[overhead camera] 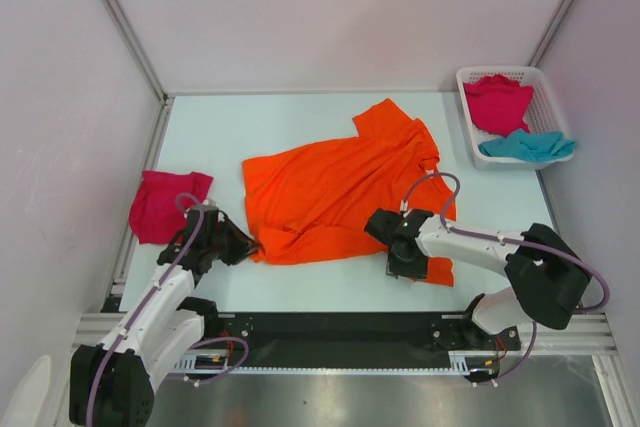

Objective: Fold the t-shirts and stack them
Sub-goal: Grap the side of the flattened tshirt closest away from the robot with both arms

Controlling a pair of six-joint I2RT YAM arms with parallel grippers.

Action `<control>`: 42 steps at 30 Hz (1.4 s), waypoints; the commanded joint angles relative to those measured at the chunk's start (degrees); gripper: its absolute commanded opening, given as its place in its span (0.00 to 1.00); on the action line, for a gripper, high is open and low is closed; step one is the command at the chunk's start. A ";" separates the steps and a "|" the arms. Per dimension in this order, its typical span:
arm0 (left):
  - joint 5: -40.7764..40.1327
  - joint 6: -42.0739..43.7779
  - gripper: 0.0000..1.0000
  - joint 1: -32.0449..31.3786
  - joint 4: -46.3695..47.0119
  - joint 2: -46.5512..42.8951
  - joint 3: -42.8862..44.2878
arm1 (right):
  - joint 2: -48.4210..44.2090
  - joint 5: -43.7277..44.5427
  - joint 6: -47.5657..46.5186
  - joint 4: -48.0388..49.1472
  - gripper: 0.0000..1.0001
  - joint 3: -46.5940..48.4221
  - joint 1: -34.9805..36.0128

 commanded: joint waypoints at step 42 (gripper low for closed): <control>4.10 2.00 0.16 0.73 -18.41 -16.01 9.18 | -11.75 6.80 24.53 -33.84 0.00 8.75 19.50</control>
